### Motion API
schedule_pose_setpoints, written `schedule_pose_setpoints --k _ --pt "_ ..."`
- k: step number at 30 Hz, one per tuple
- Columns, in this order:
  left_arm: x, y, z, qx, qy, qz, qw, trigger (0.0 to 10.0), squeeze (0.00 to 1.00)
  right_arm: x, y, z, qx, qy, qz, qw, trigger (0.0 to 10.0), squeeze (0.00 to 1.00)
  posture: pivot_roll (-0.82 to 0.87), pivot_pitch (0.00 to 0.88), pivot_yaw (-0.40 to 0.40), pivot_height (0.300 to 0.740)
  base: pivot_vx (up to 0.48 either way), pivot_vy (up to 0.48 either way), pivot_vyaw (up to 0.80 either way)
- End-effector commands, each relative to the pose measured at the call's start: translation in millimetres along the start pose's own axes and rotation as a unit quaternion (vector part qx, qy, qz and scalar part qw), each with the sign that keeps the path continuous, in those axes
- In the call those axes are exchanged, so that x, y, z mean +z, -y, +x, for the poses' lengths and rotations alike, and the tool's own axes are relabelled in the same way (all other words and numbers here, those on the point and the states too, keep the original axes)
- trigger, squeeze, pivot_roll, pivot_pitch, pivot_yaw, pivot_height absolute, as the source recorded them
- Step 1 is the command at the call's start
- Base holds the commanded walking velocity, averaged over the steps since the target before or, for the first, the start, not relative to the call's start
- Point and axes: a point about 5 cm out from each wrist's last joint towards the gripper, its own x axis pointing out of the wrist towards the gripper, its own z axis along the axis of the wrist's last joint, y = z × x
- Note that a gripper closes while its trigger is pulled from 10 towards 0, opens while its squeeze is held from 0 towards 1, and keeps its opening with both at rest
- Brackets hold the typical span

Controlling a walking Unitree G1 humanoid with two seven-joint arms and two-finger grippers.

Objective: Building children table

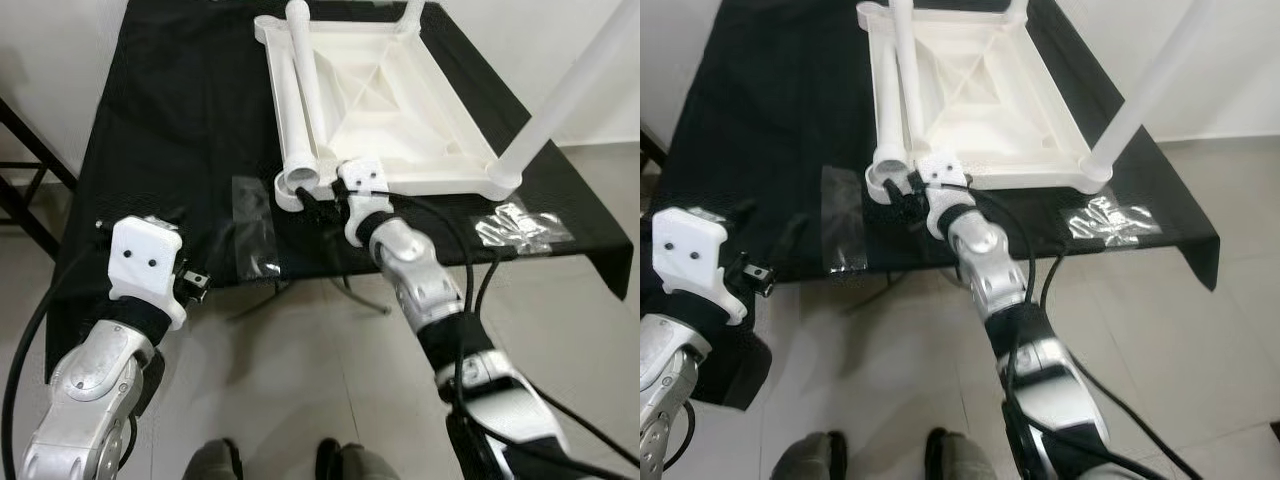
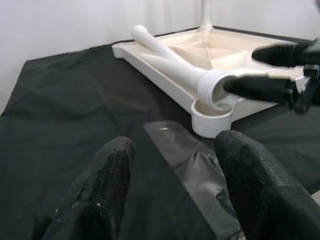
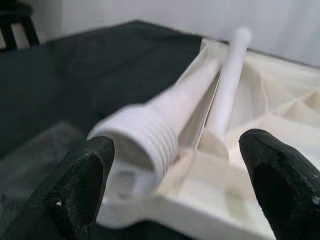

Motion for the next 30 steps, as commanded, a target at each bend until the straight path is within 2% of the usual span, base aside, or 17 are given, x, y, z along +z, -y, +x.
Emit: schedule_pose_setpoints --k 1,4,9,10,15,16,17,19,20,22,30 --pt "1.8 1.5 -3.5 0.002 -0.001 -0.003 1.0 10.0 0.0 -2.5 1.5 -0.4 -0.01 0.003 0.016 1.0 10.0 0.0 0.24 0.29 -0.124 0.74 0.0 0.0 0.0" --pt "2.1 1.5 -7.8 0.009 -0.008 -0.003 1.0 10.0 0.0 6.5 -1.1 10.3 -0.012 0.024 0.038 0.999 10.0 0.0 0.25 0.311 -0.121 0.74 0.0 0.0 0.0" --pt "1.8 1.9 -11.6 0.014 -0.016 -0.004 1.0 10.0 0.0 4.8 -1.8 18.1 -0.021 0.007 0.023 1.0 10.0 0.0 0.26 0.325 -0.122 0.74 0.0 0.0 0.0" --pt "3.4 2.2 -14.4 0.017 -0.018 -0.005 1.0 10.0 0.0 5.0 1.1 21.8 -0.039 -0.007 0.01 0.999 10.0 0.0 0.27 0.35 -0.125 0.74 0.0 0.0 0.0" --pt "5.2 2.3 -17.9 0.02 -0.02 -0.005 1.0 10.0 0.0 9.6 4.2 25.9 -0.06 -0.004 0.002 0.998 10.0 0.0 0.28 0.364 -0.128 0.74 0.0 0.0 0.0" --pt "5.9 2.1 -19.4 0.022 -0.021 -0.005 1.0 10.0 0.0 14.3 4.5 28.4 -0.07 0.005 -0.002 0.998 9.3 0.0 0.28 0.37 -0.13 0.74 0.0 0.0 0.0" --pt "6.7 1.9 -20.9 0.024 -0.023 -0.005 0.999 10.0 0.0 18.8 4.9 30.5 -0.079 0.016 -0.009 0.997 7.2 0.0 0.29 0.376 -0.132 0.74 0.0 0.0 0.0" --pt "7.4 1.9 -22.3 0.026 -0.024 -0.004 0.999 10.0 0.0 22.9 5.1 32.2 -0.087 0.026 -0.014 0.996 7.2 0.0 0.29 0.376 -0.132 0.74 0.0 0.0 0.0" --pt "7.3 1.7 -23.0 0.027 -0.025 -0.004 0.999 10.0 0.0 26.2 3.5 33.6 -0.09 0.035 -0.011 0.995 0.0 0.0 0.29 0.38 -0.133 0.74 0.0 0.0 0.0" --pt "7.6 2.0 -24.8 0.03 -0.028 -0.004 0.999 10.0 0.0 33.2 -1.6 36.7 -0.091 0.055 -0.004 0.994 0.0 0.0 0.3 0.385 -0.135 0.74 0.0 0.0 0.0" --pt "8.3 2.0 -26.0 0.033 -0.032 -0.004 0.999 10.0 0.0 36.9 -9.2 40.0 -0.083 0.067 0.007 0.994 0.0 0.0 0.31 0.385 -0.137 0.74 0.0 0.0 0.0"
